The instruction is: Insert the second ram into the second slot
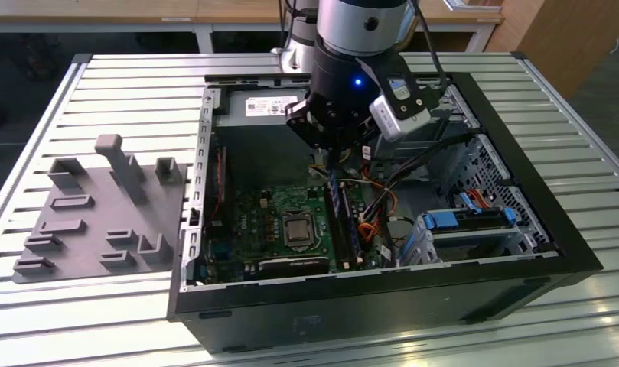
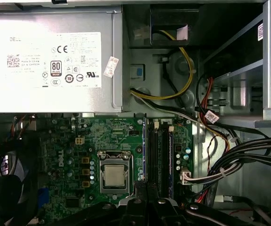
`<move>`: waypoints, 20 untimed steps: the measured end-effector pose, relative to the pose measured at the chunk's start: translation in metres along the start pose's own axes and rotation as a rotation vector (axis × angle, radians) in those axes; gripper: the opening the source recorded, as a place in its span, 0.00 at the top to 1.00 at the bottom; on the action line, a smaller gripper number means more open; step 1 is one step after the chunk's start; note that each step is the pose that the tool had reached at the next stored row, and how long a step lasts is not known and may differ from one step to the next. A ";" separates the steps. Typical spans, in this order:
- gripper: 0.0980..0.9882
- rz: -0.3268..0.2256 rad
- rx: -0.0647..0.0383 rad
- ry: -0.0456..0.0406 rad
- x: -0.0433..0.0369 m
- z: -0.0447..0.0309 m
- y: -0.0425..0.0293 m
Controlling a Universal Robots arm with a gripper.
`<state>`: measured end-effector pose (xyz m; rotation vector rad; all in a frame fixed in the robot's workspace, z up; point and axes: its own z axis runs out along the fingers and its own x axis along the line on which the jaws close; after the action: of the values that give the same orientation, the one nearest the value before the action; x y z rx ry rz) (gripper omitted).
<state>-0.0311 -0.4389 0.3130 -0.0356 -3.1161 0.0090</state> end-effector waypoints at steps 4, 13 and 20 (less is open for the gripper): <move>0.98 0.000 0.000 0.0000 0.0000 0.0012 0.0000; 0.98 0.000 0.000 0.0048 -0.0007 0.0064 0.0000; 0.98 0.000 0.000 0.0052 -0.0008 0.0106 -0.0001</move>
<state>-0.0306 -0.4390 0.3024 -0.0355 -3.1108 0.0096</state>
